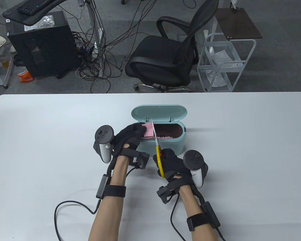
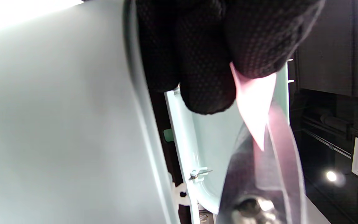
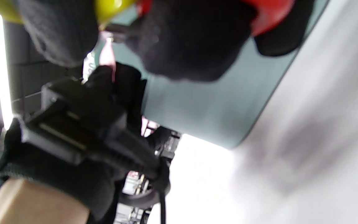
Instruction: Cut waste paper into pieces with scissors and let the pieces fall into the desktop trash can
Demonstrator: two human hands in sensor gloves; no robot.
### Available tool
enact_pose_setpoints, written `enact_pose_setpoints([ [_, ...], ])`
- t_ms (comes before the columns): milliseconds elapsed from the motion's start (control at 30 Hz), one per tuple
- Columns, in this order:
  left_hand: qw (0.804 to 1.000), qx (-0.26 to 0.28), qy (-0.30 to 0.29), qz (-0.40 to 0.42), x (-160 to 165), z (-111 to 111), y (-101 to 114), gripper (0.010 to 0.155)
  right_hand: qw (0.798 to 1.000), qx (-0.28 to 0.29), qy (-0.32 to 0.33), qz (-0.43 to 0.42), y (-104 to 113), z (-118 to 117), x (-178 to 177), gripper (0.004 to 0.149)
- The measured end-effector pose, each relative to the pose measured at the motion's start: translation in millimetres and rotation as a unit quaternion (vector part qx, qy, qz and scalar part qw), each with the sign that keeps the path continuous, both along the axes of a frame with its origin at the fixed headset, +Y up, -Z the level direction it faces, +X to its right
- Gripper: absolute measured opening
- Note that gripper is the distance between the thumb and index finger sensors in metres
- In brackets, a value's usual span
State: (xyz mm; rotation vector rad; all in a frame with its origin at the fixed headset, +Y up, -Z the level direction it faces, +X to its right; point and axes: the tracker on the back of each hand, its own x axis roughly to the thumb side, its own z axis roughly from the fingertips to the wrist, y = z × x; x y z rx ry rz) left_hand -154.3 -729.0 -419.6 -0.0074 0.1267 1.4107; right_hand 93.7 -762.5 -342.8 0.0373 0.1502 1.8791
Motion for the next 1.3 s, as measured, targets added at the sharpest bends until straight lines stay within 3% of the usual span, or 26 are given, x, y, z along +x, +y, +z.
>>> enact_pose_setpoints([
  [200,1.0,-0.001,0.004,0.007,-0.6,-0.1,0.4,0.04,1.0,-0.003,-0.001,0.006,0.7,0.3,-0.1,0.073],
  [367,1.0,0.001,-0.001,0.0,-0.6,-0.4,1.9,0.04,0.998,-0.021,0.037,0.039,2.9,-1.4,-3.3,0.087],
  [700,1.0,0.001,-0.014,-0.013,-0.7,-1.5,3.7,0.039,0.999,-0.012,0.028,0.028,2.5,-4.8,-1.9,0.086],
  [867,1.0,0.001,-0.014,-0.015,-0.5,-1.2,4.2,0.039,1.0,-0.007,0.008,0.004,3.8,-4.5,-0.7,0.074],
  [1100,1.0,-0.003,-0.005,-0.003,-1.6,-0.7,1.8,0.04,1.0,-0.011,-0.015,-0.007,-1.1,-1.8,2.3,0.073],
  [1233,1.0,-0.011,0.004,0.024,-1.6,0.4,-0.6,0.039,1.0,-0.017,0.013,0.021,-3.8,2.8,4.6,0.084],
  [1300,0.999,-0.014,0.009,0.034,-1.2,1.4,-1.2,0.039,0.997,-0.031,0.061,0.03,-8.8,7.0,2.1,0.094],
])
